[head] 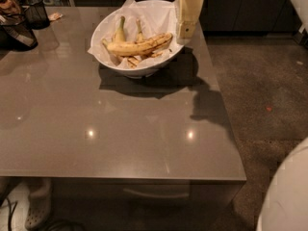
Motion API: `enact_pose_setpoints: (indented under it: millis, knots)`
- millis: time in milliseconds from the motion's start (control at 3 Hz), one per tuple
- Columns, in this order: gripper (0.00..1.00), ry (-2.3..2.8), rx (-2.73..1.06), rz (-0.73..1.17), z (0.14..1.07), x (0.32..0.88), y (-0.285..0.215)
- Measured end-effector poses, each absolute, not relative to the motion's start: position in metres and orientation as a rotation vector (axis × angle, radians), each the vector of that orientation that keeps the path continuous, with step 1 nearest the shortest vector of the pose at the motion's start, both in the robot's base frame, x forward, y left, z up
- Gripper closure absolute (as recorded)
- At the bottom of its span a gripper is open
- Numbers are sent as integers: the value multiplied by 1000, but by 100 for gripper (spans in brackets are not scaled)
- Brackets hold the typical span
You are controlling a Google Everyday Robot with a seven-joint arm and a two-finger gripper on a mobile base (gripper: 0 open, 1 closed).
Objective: Pick banana from white bowl
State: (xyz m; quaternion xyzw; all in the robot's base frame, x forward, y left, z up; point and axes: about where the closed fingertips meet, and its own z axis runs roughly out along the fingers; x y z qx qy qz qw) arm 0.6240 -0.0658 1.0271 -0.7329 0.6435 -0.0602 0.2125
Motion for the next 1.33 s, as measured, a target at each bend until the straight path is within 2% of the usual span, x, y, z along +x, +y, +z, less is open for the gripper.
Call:
enact_pose_setpoints:
  millis: [333,1333]
  knots:
    - [0,1736,-2084,-100,1018,643,-44]
    - [0,1594,-2148,-70,1006,708,33]
